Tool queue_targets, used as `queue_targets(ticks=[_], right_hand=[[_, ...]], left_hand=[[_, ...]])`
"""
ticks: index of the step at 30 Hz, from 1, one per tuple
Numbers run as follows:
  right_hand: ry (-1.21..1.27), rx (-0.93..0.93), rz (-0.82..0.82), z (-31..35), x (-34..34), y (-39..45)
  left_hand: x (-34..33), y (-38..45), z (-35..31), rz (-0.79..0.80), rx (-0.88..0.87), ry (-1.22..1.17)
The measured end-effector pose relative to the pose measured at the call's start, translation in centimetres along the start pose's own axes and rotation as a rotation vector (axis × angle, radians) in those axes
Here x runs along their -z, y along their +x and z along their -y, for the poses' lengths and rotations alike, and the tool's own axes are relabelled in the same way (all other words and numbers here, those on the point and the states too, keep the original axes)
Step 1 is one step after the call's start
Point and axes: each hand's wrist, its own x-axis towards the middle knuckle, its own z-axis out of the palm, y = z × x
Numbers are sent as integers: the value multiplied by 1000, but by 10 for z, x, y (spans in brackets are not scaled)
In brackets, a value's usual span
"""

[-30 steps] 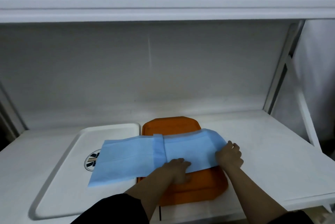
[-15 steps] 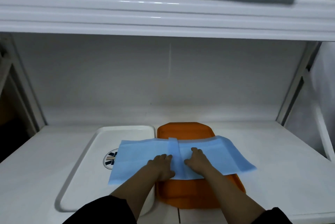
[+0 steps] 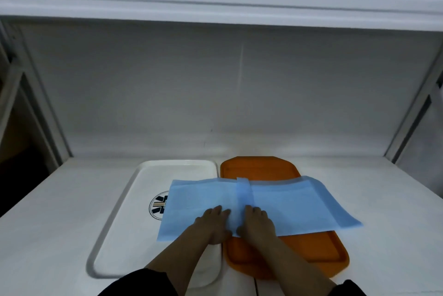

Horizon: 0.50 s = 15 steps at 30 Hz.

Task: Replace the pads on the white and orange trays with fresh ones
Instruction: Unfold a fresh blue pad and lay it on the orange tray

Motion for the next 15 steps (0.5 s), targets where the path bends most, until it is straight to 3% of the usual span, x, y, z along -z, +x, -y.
queue_targets(ticks=[5,15], right_hand=[[-117,42,-68,-5,-3,2],[-41,66,-47,-18,8,24]], left_hand=[[-9,5,7,2,-3,8],[-16,17,10,-119,-10,56]])
